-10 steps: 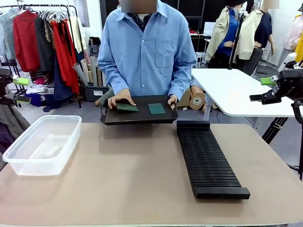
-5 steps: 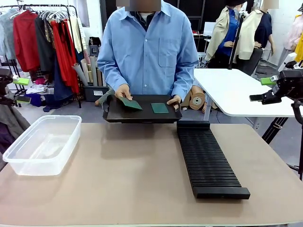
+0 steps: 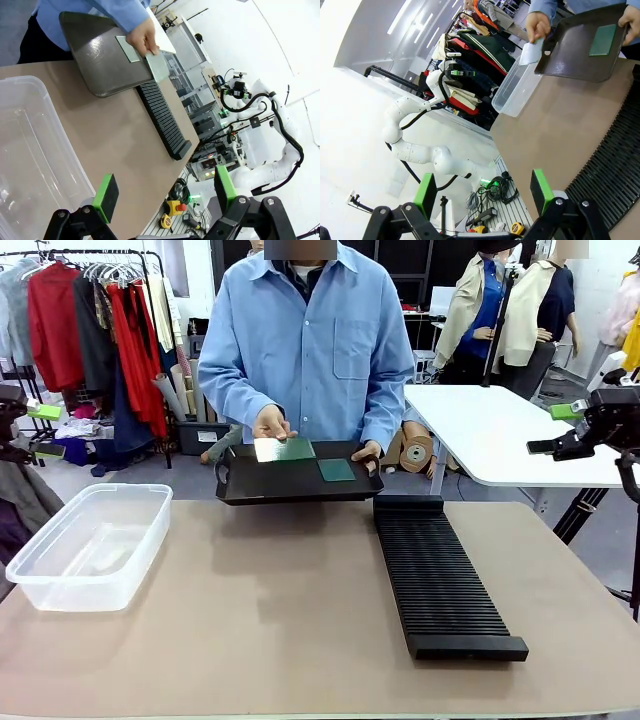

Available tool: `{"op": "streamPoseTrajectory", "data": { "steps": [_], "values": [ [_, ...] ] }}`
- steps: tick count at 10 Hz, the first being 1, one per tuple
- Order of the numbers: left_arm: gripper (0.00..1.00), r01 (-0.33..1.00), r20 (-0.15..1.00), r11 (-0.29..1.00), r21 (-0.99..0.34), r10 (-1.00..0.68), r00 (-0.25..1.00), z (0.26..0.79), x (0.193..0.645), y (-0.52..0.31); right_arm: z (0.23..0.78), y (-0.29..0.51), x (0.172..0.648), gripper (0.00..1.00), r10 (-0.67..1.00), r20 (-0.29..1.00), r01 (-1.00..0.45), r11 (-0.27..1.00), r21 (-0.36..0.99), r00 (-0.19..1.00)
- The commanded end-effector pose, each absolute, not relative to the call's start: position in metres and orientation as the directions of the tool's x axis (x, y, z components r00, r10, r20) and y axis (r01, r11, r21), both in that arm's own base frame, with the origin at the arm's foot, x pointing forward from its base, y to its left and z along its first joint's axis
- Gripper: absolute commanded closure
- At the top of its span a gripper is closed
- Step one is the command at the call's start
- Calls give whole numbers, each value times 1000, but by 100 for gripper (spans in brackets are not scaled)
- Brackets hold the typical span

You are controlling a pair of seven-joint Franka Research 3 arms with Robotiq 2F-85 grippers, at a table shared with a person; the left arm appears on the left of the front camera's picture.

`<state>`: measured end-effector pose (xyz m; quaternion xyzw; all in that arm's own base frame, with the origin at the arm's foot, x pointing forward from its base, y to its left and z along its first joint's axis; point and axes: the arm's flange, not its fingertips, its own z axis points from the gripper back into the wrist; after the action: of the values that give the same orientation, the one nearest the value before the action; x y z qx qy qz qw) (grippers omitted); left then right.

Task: Sort PCBs into racks and boxes based on the side picked up.
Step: Pick up the Blank PCB handed by the Human.

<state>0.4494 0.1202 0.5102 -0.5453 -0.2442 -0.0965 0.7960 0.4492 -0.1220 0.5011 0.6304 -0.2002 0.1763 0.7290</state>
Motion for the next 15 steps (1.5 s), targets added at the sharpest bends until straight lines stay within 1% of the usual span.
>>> {"op": "streamPoseTrajectory", "data": {
  "steps": [1,6,9,12,15],
  "values": [
    [0,422,494,379,-823,114,862,510,447,120,502,-122,447,0,13,517,-513,142,847,856],
    [0,422,494,379,-823,114,862,510,447,120,501,-122,449,0,5,514,-509,143,849,858],
    [0,422,494,379,-823,114,862,510,447,120,494,-91,473,0,30,461,-461,118,879,887],
    [0,422,494,379,-823,114,862,510,447,120,488,-53,491,0,32,421,-422,140,896,906],
    [0,422,494,379,-823,114,862,510,447,120,473,-24,521,0,60,406,-410,140,901,912]
  ]
}}
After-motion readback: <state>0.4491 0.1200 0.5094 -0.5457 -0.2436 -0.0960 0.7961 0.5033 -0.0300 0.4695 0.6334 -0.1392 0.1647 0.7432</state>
